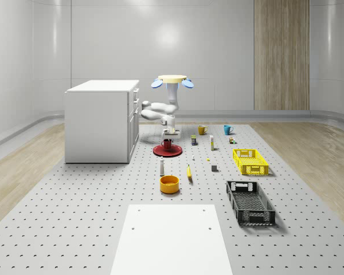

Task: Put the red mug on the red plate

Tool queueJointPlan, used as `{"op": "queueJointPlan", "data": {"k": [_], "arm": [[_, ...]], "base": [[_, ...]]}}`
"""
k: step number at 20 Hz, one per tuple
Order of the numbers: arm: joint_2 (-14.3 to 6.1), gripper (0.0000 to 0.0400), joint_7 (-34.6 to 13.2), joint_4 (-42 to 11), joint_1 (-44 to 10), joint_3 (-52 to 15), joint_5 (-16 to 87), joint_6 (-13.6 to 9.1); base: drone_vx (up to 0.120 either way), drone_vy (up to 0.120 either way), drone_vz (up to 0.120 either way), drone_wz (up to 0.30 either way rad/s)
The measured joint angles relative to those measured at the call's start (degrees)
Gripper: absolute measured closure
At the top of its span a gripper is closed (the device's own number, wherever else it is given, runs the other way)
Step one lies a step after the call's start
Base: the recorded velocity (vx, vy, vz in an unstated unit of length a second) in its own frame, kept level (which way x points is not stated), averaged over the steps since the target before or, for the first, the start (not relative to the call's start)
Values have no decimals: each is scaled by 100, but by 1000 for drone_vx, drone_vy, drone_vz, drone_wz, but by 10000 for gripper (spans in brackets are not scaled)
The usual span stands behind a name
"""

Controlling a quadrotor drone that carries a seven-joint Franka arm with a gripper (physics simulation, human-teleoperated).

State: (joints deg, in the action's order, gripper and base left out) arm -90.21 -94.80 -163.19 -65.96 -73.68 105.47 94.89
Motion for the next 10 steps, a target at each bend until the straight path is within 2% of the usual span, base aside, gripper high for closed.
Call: {"op": "queueJointPlan", "data": {"k": [2,4,7,10], "arm": [[4,182,-1,21,-15,83,79,25],[11,111,0,27,-17,104,101,26],[22,52,4,-3,7,-7,0,-24],[28,29,6,-22,22,-82,-69,-56]], "base": [[0,0,0,0],[0,0,0,0],[0,0,0,0],[0,0,0,0]]}}
